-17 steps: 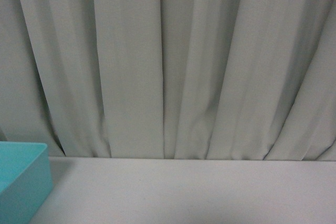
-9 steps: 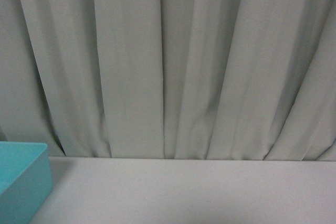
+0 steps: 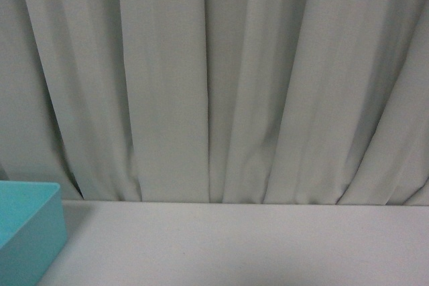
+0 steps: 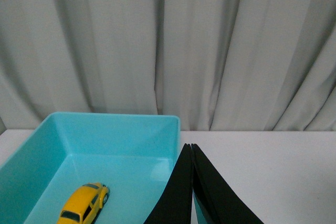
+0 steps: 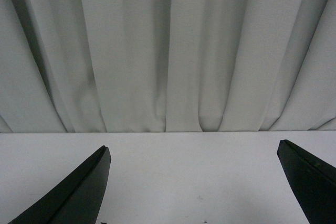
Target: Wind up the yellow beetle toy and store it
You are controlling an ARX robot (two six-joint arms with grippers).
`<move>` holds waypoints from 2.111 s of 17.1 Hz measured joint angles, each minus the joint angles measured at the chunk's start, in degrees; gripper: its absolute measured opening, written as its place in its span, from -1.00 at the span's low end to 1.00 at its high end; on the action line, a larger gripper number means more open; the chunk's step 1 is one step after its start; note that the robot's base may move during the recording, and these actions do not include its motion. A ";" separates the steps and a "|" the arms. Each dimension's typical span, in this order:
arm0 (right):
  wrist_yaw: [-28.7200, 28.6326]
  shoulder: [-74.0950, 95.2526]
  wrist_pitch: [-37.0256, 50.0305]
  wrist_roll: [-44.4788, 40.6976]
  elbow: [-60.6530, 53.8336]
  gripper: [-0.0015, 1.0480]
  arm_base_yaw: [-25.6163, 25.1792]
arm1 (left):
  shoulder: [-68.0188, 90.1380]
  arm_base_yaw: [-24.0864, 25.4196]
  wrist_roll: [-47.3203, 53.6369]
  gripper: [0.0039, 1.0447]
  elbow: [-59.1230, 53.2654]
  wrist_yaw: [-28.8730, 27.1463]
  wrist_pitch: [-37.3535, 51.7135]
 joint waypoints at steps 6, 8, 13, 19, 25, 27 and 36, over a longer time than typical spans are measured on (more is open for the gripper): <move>-0.02 0.00 -0.02 0.00 0.00 0.87 0.00 | -0.04 0.00 -0.11 -0.04 0.00 -0.02 0.04; -0.02 0.00 -0.04 0.00 0.00 0.87 0.00 | -0.04 0.00 -0.11 0.37 0.00 -0.02 0.02; -0.02 -0.02 0.13 0.00 0.00 0.87 0.00 | -0.09 0.00 -0.11 0.88 0.00 -0.02 0.15; 0.00 0.02 -0.26 0.00 0.00 0.87 0.00 | -0.07 0.00 -0.11 0.88 0.00 -0.02 -0.15; -0.02 -0.02 -0.11 0.00 0.00 0.87 0.00 | -0.09 0.00 -0.11 0.88 0.00 -0.04 0.07; 0.00 -0.07 -0.26 0.00 0.00 0.87 0.00 | -0.07 -0.09 -0.11 0.88 0.00 -0.02 -0.09; 0.00 -0.04 -0.04 0.00 0.00 0.87 0.00 | -0.09 0.00 -0.09 0.88 0.00 -0.02 0.11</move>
